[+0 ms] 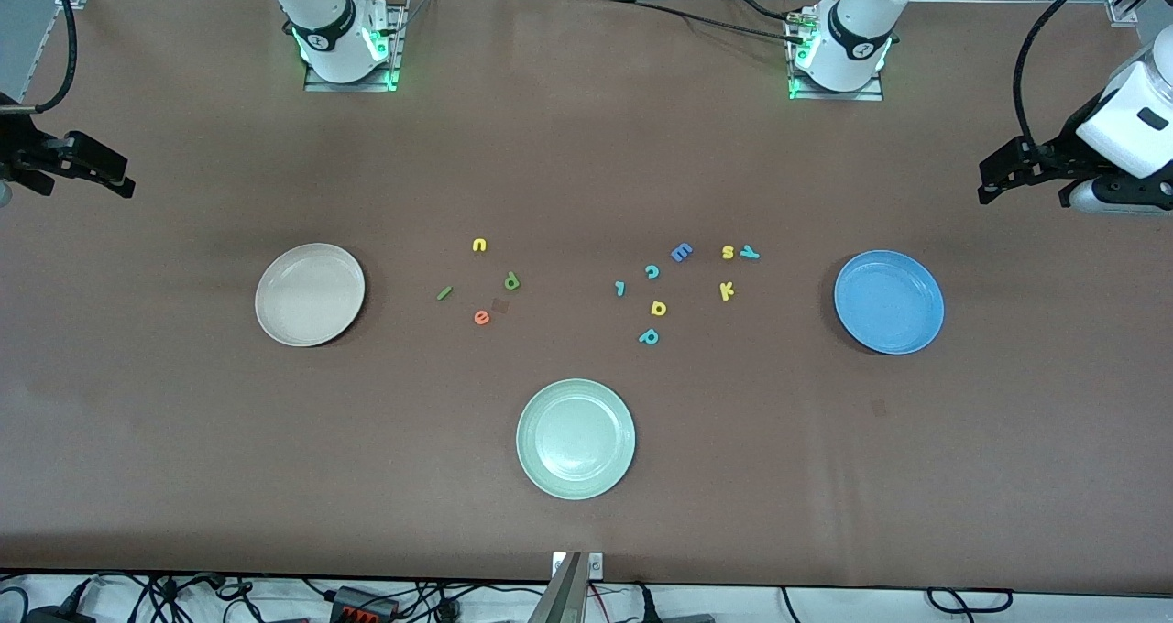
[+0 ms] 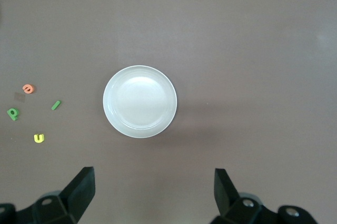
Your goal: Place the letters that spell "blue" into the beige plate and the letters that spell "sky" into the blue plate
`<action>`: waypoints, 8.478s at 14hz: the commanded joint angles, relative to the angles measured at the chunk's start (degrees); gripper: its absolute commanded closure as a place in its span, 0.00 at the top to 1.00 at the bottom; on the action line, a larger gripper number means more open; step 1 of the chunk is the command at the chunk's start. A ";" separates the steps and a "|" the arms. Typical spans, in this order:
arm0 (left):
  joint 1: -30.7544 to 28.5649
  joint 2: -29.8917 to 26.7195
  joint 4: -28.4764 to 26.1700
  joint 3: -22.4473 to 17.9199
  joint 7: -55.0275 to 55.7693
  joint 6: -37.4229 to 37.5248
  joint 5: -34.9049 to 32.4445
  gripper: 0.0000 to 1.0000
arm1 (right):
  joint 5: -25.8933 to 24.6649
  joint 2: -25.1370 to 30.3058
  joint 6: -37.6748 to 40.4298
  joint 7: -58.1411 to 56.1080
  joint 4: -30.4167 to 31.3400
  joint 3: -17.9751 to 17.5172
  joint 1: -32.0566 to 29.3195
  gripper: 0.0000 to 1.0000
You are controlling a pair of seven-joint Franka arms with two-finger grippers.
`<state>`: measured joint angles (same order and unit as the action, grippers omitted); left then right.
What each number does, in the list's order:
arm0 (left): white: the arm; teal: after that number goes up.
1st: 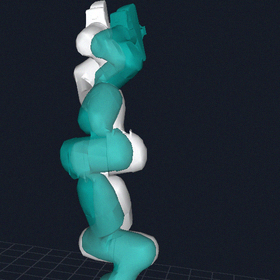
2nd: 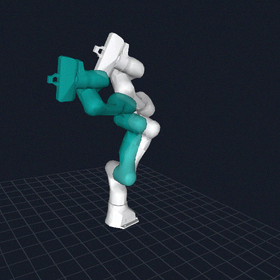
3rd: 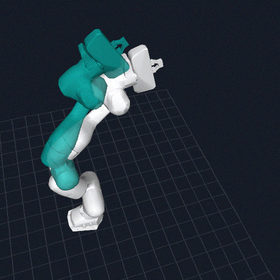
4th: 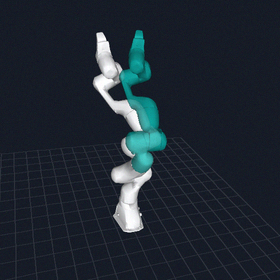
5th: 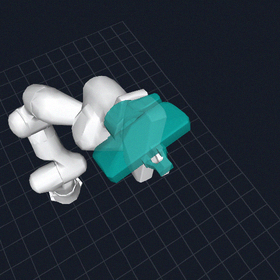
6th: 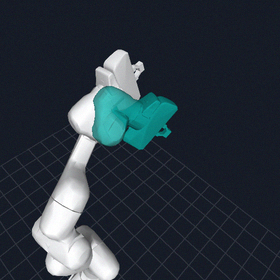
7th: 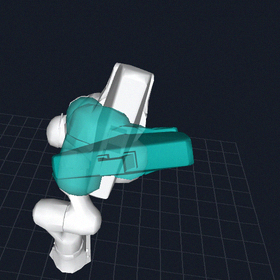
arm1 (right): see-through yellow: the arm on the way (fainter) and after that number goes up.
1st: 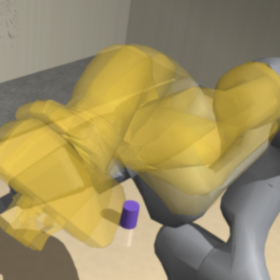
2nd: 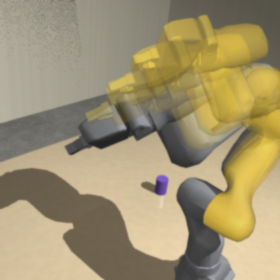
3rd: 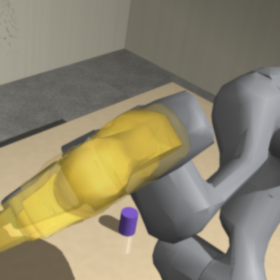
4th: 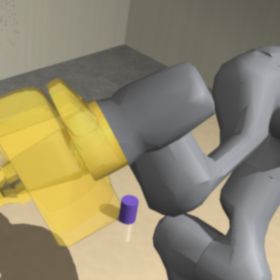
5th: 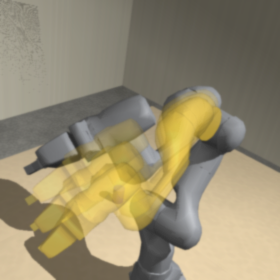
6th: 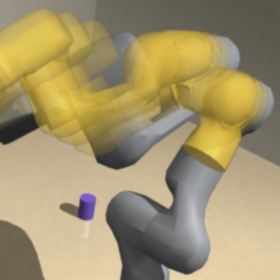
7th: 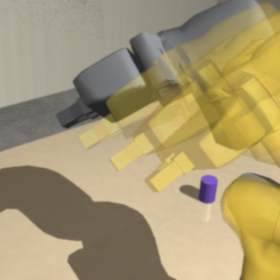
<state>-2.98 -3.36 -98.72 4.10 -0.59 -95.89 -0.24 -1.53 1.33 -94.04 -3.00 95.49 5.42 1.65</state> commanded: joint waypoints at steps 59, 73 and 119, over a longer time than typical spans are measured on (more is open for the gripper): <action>14.49 40.54 9.07 1.62 6.27 -12.03 2.53 1.00 | 15.95 -35.16 -41.67 44.14 13.67 -0.68 26.74 0.23; 21.17 39.66 -4.28 1.62 22.73 -27.49 1.91 1.00 | 14.89 -28.66 -26.12 17.35 13.50 2.22 11.81 0.00; -0.09 30.60 -18.34 14.98 16.32 -26.79 3.93 1.00 | 17.35 -30.60 -39.47 19.80 17.38 2.48 36.07 0.05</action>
<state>-2.43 27.85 -114.62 19.01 14.93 -120.19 3.27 15.05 -29.74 -134.10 17.51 115.32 7.23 39.10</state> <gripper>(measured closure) 0.000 0.744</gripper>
